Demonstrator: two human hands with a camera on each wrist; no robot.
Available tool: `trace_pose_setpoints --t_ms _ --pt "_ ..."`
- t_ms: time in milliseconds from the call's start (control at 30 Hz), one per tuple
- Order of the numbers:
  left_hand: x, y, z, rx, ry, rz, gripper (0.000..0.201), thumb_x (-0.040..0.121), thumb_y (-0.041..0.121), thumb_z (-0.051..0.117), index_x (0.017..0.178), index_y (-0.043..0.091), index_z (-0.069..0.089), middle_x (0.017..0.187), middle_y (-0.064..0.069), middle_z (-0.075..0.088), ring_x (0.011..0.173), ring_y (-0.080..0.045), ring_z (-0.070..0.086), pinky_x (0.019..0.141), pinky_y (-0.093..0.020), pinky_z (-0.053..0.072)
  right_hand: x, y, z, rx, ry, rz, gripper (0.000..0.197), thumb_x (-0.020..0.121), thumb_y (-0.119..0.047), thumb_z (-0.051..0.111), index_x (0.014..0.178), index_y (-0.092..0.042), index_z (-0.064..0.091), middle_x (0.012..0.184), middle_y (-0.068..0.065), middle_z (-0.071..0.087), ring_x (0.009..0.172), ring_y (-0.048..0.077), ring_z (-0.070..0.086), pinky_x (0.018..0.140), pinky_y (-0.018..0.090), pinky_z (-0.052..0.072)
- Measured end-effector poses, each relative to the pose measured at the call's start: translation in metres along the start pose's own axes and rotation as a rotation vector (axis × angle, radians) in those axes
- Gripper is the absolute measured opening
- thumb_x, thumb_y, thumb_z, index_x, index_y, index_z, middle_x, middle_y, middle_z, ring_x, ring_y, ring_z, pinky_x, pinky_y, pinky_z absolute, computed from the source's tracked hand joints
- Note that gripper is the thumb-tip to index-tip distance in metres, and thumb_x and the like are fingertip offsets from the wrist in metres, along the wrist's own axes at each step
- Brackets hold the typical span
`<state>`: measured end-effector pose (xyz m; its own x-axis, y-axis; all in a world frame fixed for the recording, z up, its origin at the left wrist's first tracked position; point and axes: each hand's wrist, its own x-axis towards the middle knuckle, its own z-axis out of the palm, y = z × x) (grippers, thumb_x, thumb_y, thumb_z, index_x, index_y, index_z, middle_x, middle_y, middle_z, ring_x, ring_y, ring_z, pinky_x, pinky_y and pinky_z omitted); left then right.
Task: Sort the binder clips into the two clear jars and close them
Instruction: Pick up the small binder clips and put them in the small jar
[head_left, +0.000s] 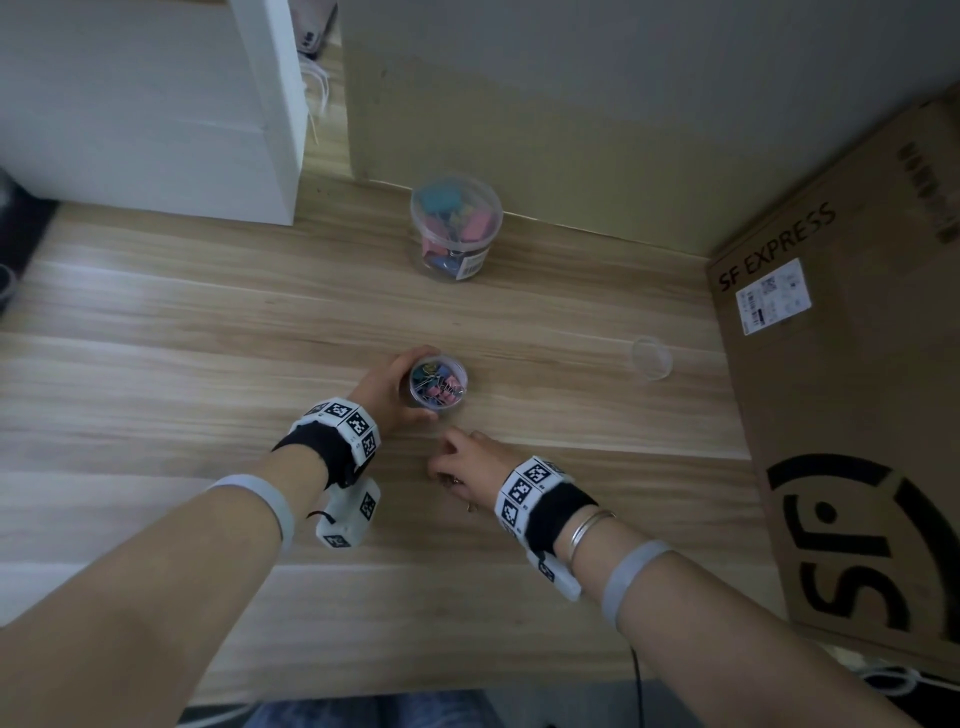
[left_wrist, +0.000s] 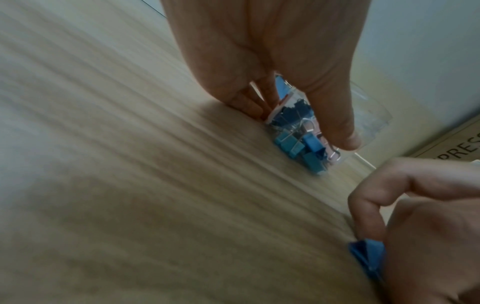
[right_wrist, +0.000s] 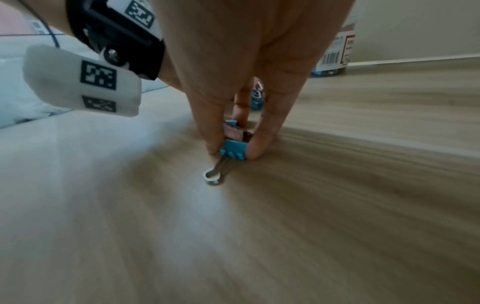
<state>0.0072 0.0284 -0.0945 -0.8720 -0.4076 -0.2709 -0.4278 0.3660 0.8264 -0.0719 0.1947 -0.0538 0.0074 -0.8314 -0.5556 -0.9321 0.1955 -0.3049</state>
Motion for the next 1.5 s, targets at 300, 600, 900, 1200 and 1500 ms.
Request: trace_pose_setpoints --t_ms 300,600,900,1200,1500 --pt "0.001 0.001 0.000 -0.004 -0.012 -0.018 0.088 0.059 0.013 0.084 0.133 0.017 0.038 0.132 -0.015 0.050 0.118 -0.028 0.052 0.101 -0.041 0.046 0.004 0.014 -0.006 0.201 0.067 0.139 0.013 0.081 -0.005 0.058 0.089 -0.009 0.067 0.109 0.010 0.054 0.102 0.031 0.047 0.087 0.034 0.040" --pt "0.001 0.001 0.000 0.004 -0.010 -0.028 0.091 0.056 0.015 0.085 0.134 0.017 0.038 0.131 -0.016 0.051 0.118 -0.030 0.052 0.102 -0.045 0.045 -0.008 0.029 -0.041 0.375 0.369 0.191 0.009 0.079 -0.004 0.064 0.083 -0.010 0.068 0.091 0.006 0.068 0.083 0.020 0.063 0.082 0.035 0.054" --pt "0.003 0.001 0.000 -0.006 -0.023 -0.081 0.097 0.053 0.022 0.087 0.136 0.017 0.037 0.133 -0.016 0.051 0.120 -0.032 0.052 0.102 -0.049 0.043 0.023 0.005 -0.086 0.490 0.503 0.080 0.024 0.076 0.003 0.057 0.097 -0.003 0.067 0.102 0.017 0.064 0.094 0.031 0.060 0.087 0.040 0.049" --pt "0.003 -0.002 -0.016 -0.043 0.013 -0.075 0.086 0.057 0.010 0.085 0.130 0.017 0.041 0.128 -0.013 0.055 0.115 -0.025 0.056 0.100 -0.035 0.047 0.019 0.006 -0.041 0.205 0.080 -0.012 0.025 0.081 -0.022 0.068 0.105 -0.018 0.066 0.107 0.004 0.068 0.093 0.021 0.062 0.083 0.040 0.051" --pt "-0.001 0.000 -0.017 -0.066 0.012 -0.066 0.086 0.057 0.005 0.084 0.131 0.011 0.040 0.130 -0.018 0.051 0.117 -0.029 0.053 0.100 -0.036 0.046 0.029 0.002 -0.020 0.046 -0.013 -0.057 0.018 0.083 -0.018 0.062 0.098 -0.008 0.061 0.106 0.011 0.057 0.095 0.030 0.056 0.075 0.035 0.044"
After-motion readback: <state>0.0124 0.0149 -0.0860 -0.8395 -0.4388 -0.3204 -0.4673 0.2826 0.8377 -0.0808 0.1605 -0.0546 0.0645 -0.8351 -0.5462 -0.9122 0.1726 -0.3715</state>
